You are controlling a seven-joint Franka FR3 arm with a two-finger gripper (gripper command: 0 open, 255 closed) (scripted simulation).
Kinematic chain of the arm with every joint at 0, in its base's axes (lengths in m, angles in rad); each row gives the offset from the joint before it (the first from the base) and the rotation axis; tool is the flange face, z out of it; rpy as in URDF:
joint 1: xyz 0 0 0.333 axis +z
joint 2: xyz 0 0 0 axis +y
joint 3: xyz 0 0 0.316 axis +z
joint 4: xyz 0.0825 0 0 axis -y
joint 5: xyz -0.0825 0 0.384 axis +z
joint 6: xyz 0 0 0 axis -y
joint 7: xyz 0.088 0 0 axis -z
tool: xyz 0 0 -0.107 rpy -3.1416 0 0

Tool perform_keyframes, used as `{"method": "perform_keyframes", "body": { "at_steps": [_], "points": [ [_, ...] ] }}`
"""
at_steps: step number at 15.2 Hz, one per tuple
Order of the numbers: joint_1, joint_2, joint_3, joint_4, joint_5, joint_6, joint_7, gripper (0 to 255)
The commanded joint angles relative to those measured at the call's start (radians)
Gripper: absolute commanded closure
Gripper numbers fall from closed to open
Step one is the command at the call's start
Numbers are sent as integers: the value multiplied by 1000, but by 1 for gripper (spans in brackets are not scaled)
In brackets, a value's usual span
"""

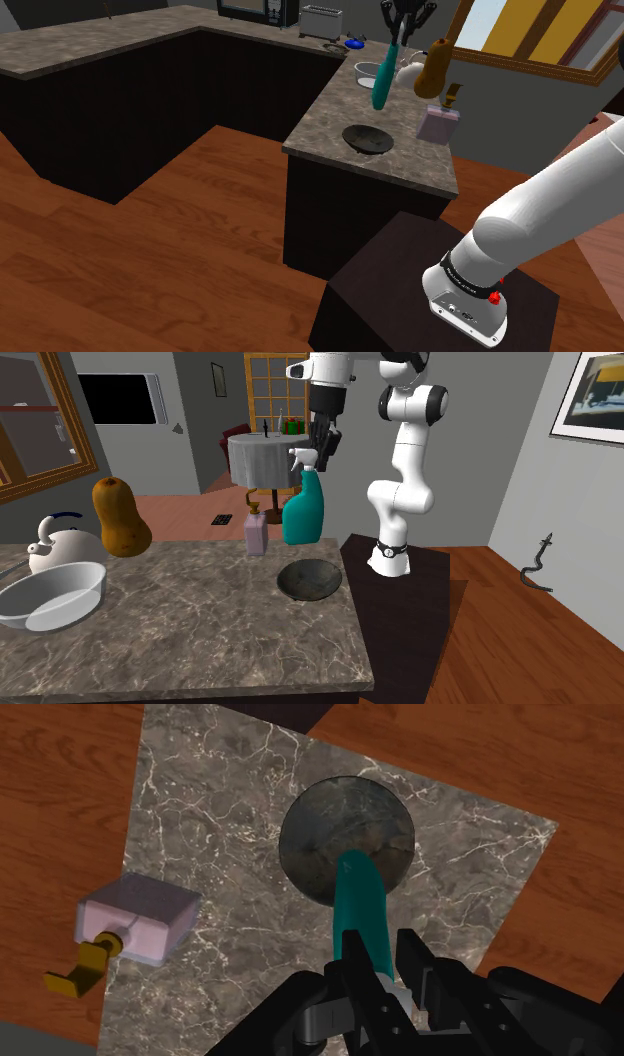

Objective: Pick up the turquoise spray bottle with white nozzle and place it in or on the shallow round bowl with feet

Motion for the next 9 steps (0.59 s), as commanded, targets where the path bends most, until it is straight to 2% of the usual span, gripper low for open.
{"method": "perform_keyframes", "body": {
  "at_steps": [1,9],
  "points": [
    [0,-14,-1,-44,0,31,3,255],
    [0,-51,-3,-193,-1,142,15,255]
  ]
}}
